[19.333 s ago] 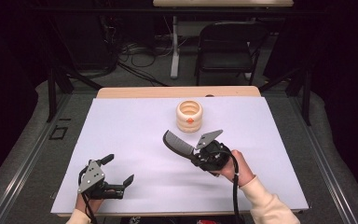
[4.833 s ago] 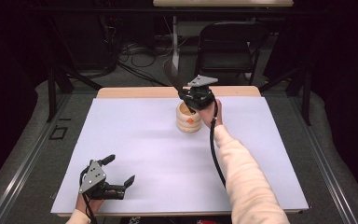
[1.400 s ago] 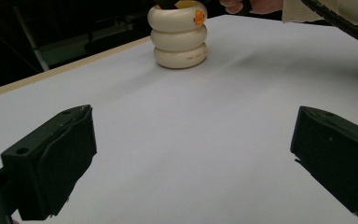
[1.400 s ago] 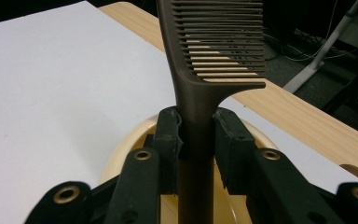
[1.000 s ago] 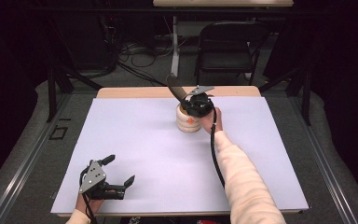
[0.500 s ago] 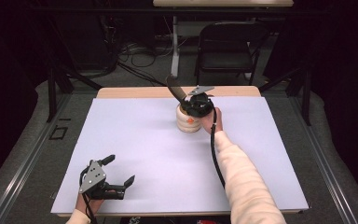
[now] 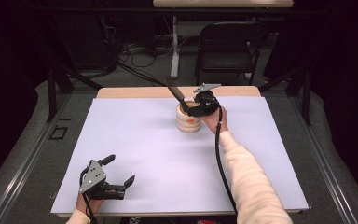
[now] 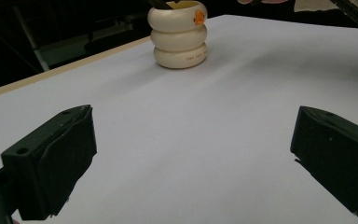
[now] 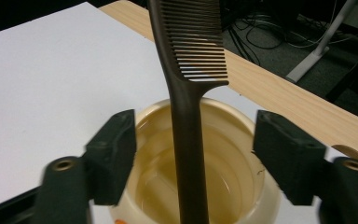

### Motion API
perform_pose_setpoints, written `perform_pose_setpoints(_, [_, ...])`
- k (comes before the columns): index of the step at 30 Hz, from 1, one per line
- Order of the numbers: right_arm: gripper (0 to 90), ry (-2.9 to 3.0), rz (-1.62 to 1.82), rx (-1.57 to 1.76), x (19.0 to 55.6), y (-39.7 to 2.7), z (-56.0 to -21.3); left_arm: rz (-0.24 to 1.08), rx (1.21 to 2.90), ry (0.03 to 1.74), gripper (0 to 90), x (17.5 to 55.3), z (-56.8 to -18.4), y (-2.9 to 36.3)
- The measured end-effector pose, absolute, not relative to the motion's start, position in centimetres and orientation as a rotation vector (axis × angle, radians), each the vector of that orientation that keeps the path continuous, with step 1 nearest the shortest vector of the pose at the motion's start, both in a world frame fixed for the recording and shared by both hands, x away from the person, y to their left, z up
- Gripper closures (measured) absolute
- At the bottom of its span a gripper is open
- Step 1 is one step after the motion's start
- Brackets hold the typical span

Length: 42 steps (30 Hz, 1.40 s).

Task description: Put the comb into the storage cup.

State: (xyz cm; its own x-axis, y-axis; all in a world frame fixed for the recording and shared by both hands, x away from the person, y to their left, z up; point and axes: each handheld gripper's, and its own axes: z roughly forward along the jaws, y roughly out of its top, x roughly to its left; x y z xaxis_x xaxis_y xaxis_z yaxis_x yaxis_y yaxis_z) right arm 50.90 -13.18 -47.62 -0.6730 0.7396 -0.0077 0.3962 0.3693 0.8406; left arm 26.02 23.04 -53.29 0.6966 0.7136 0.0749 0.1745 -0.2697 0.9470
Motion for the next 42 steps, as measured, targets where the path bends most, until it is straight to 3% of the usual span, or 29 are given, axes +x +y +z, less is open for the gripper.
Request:
perform_pose_setpoints(18, [3.5, 2.363, 1.260, 0.960, 48.3, -14.5, -45.7, 0.610, 1.807, 0.703, 0.3, 26.0, -53.3, 22.9])
perform_pose_setpoints(42, [0.0, 2.437, 1.318, 0.888, 42.1, -16.8, -45.4, 0.611, 1.807, 0.701, 0.3, 26.0, -53.3, 22.9])
